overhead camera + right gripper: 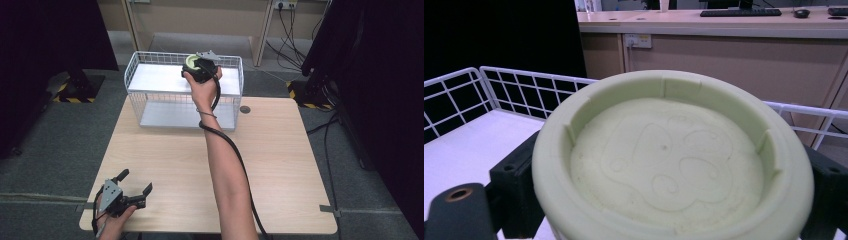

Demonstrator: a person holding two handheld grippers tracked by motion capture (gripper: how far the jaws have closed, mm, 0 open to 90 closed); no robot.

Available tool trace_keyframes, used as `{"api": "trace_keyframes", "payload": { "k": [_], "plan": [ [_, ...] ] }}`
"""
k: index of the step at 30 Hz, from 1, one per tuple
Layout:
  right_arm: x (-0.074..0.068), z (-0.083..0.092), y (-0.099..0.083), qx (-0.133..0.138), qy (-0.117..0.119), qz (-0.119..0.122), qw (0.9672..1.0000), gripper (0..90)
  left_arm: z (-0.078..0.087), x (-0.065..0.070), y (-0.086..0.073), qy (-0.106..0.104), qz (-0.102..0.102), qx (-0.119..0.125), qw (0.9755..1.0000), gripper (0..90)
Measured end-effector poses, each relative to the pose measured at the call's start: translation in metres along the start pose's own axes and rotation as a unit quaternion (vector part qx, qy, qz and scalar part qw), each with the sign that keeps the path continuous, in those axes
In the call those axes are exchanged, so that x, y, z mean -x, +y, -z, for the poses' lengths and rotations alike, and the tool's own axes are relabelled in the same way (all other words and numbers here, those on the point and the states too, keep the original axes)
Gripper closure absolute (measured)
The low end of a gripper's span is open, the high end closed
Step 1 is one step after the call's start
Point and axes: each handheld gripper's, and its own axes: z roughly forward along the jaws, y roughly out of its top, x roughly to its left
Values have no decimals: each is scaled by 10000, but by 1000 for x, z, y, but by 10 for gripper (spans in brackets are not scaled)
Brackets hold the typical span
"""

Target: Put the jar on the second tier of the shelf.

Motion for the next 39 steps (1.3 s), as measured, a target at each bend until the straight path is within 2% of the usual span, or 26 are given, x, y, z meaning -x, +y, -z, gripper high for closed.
{"api": "trace_keyframes", "payload": {
  "k": [3,5,6,10,24,35,39],
  "plan": [
    [-1,0,-1,3,52,72,10000,112,0,0,0,1,-4,3,10000,2],
    [-2,0,-2,19,115,104,9999,80,0,0,0,1,-8,0,10000,2],
    [-3,0,-2,43,155,7,9999,27,0,0,0,1,-6,2,10000,2],
    [-4,4,1,92,206,-68,9997,8,0,0,0,4,-2,4,10000,2],
    [1,26,-3,221,314,-126,9992,5,0,1,0,33,-45,-10,10000,2],
    [3,39,-10,253,365,-5,9990,4,0,1,0,42,-46,-14,10000,2],
    [3,46,-12,280,396,107,9988,5,0,1,0,46,-50,-13,10000,2]
  ]
}}
